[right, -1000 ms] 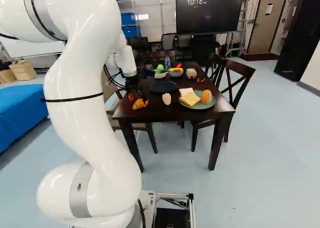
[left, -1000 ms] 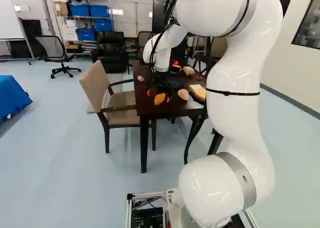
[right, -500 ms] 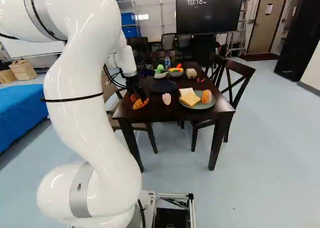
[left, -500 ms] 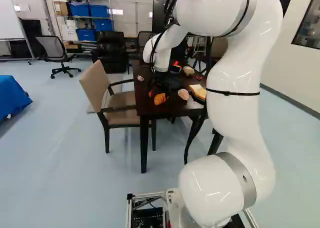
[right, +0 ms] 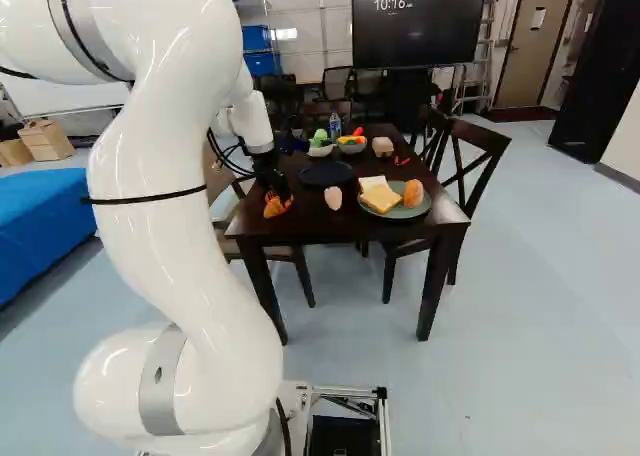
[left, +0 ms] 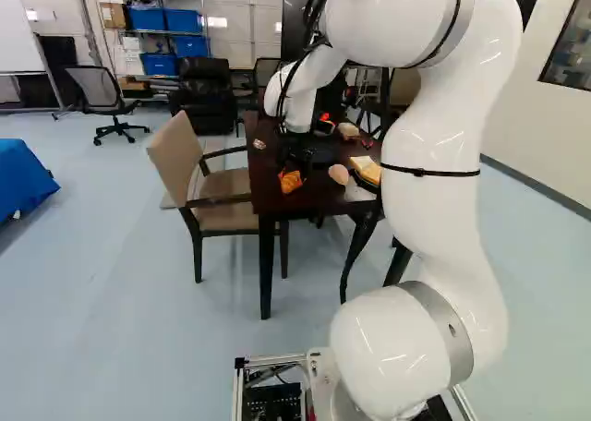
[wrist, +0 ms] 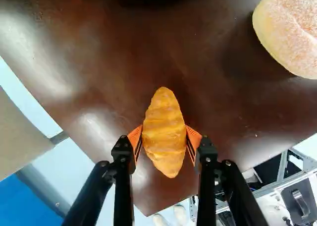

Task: Move the croissant to the empty plate

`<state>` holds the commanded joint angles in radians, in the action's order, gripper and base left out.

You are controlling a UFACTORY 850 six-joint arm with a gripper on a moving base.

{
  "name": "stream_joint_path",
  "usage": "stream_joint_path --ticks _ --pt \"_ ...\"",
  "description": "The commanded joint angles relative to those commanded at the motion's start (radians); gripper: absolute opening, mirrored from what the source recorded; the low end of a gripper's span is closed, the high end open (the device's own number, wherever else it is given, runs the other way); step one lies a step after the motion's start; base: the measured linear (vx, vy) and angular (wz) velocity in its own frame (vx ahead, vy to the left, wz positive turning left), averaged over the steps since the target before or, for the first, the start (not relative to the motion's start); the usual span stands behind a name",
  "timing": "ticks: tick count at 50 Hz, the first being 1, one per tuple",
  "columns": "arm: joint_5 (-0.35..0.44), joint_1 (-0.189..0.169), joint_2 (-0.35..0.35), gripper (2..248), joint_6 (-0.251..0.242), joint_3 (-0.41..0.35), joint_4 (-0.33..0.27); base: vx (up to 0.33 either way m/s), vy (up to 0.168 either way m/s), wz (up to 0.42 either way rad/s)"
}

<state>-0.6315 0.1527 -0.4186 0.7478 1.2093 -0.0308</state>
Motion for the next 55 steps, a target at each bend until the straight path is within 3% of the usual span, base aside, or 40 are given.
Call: stream_joint_path --ticks 9,55 --pt "0.0 0.0 0.0 118 0.0 0.0 0.0 0.0 0.0 0.0" --pt "-0.01 -0.004 0.05 120 0.0 0.021 0.0 0.0 0.0 0.0"
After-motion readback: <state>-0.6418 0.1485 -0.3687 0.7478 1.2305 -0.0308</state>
